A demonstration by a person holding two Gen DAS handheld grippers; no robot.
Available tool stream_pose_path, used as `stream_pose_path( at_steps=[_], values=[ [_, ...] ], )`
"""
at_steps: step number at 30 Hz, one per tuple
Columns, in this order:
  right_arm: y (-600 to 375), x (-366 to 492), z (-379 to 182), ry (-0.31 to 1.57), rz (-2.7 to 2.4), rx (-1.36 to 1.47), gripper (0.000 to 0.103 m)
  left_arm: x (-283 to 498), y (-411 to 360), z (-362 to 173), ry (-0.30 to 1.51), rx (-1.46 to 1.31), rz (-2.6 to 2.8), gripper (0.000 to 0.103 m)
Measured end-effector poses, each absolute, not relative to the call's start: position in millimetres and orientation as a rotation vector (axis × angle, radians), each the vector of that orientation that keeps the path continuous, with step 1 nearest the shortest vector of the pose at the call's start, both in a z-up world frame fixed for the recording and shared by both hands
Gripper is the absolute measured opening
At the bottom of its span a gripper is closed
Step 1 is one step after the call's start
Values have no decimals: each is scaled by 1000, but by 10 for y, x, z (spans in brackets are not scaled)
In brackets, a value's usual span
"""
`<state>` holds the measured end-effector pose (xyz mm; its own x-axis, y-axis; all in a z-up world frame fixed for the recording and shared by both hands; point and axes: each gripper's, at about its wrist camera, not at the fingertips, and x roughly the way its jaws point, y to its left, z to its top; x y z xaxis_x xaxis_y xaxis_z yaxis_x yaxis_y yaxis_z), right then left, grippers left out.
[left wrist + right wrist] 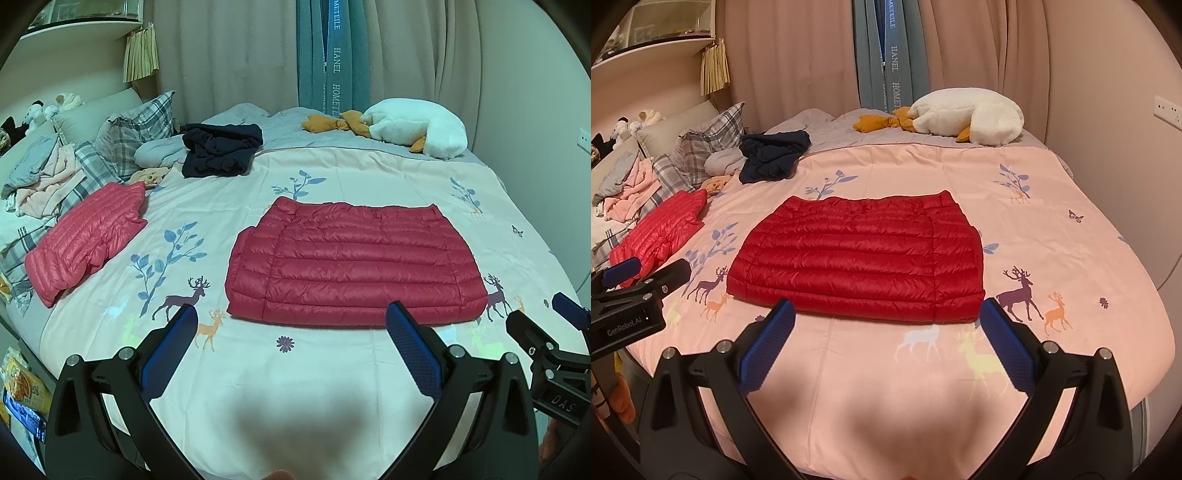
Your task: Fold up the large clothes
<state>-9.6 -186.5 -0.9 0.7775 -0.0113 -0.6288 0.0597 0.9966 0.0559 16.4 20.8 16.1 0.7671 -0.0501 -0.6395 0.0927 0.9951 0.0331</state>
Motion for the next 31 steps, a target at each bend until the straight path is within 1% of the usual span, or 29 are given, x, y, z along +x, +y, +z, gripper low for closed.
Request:
stream_pose_path(
  at_steps=[31],
  values=[
    [-1845, -92, 0, 672, -28, 79, 101, 172, 162, 188, 683, 78, -65, 102]
  ],
)
